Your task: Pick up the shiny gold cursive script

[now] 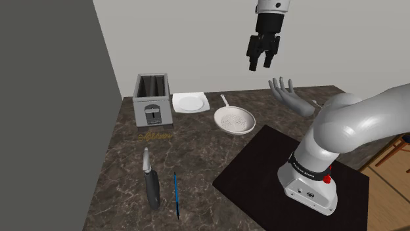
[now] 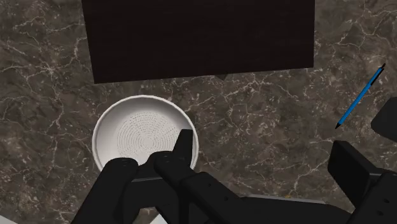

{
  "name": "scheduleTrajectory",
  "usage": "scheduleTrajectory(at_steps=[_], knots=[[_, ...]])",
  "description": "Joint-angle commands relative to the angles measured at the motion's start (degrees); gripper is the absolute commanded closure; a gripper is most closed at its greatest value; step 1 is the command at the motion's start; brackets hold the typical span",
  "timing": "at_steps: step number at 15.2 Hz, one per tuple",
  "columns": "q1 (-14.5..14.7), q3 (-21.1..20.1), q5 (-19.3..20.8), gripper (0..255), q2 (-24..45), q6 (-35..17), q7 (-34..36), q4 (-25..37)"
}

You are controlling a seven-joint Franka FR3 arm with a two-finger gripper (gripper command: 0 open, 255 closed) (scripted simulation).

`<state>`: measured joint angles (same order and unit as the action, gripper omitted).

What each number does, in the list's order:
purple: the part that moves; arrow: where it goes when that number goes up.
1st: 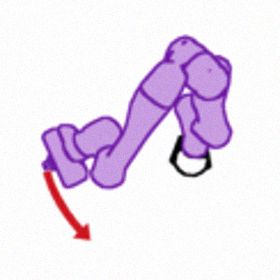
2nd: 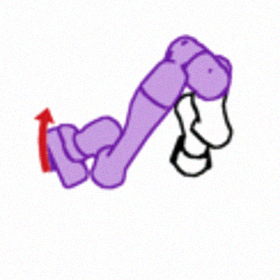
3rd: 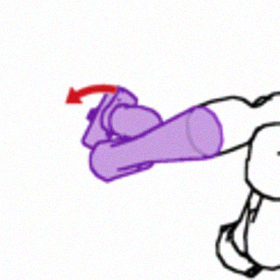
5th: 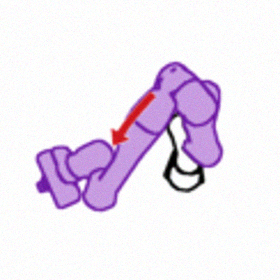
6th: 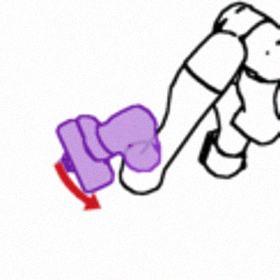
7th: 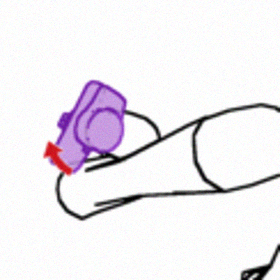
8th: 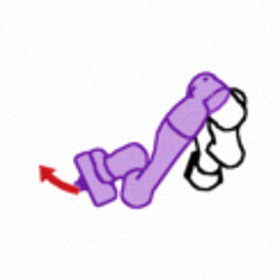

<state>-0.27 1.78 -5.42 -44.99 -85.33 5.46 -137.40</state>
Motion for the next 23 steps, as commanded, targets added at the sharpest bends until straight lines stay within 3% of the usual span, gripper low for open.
scheduleTrajectory(at_steps=[1, 12, 23], knots=[[0.0, 0.0, 0.0, 0, 0.0, 0.0, 0.0, 0.0], [4.39, -2.29, 0.08, 0, 17.51, -22.49, -7.67, -2.93], [7.84, -5.29, 1.34, 0, 39.9, -40.71, -13.47, 3.46]])
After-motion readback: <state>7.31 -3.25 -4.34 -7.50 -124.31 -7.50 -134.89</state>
